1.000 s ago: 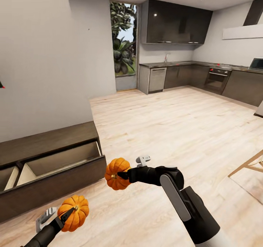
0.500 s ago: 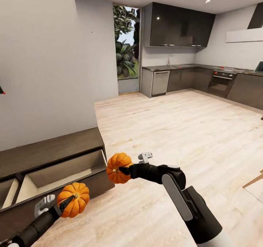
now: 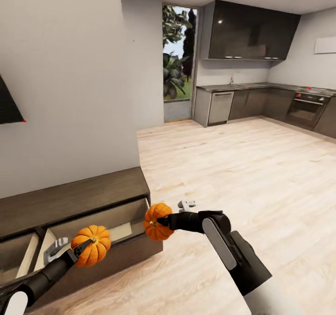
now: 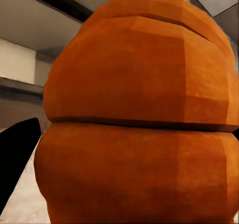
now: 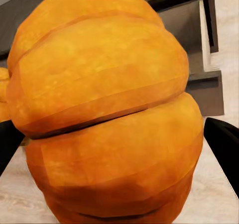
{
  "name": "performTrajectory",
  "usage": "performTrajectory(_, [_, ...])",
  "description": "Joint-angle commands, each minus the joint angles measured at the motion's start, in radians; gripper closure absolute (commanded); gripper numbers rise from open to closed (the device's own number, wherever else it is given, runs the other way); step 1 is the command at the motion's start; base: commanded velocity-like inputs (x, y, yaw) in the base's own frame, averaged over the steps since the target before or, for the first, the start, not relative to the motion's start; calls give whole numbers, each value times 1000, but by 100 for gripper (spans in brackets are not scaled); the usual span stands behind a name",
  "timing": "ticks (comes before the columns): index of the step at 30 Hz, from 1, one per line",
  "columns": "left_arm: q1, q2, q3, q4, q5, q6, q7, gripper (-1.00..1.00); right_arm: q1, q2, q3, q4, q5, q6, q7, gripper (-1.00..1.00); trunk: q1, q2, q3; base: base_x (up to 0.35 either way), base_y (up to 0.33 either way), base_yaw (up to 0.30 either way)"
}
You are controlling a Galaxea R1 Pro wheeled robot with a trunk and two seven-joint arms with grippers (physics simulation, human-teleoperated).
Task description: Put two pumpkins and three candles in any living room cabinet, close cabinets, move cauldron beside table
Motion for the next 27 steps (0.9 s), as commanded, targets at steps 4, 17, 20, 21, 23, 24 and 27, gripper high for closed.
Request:
performTrajectory(4, [-1,-1,-16,24,10,-10,6,100,-9,-1,-2,23,-11,2,0,100,0,0,-2,285,210,273])
performTrajectory(17, [-58,10,-100,95,9,-10,9,100,-11,0,-4,73,-13,46,3,100,0,0,-8,332,60,273])
performTrajectory(20, [-115,11,-122,157,-5,-10,10,100,-13,-1,-5,95,-17,50,6,100,0,0,-8,349,1,277])
performTrajectory(21, [-125,11,-130,174,-17,-10,14,100,-14,0,-6,102,-18,51,7,100,0,0,-8,349,1,278])
performTrajectory(23, [-146,6,-155,212,-56,-10,30,100,-16,0,-5,125,-22,52,9,100,0,0,-8,349,0,279])
performTrajectory(24, [-150,4,-162,221,-67,-11,35,100,-16,0,-5,131,-22,52,10,100,0,0,-8,349,-9,280])
performTrajectory(27, [-160,-8,-181,243,-95,-11,49,100,-17,-1,-6,145,-25,50,14,100,0,0,-8,345,-77,281])
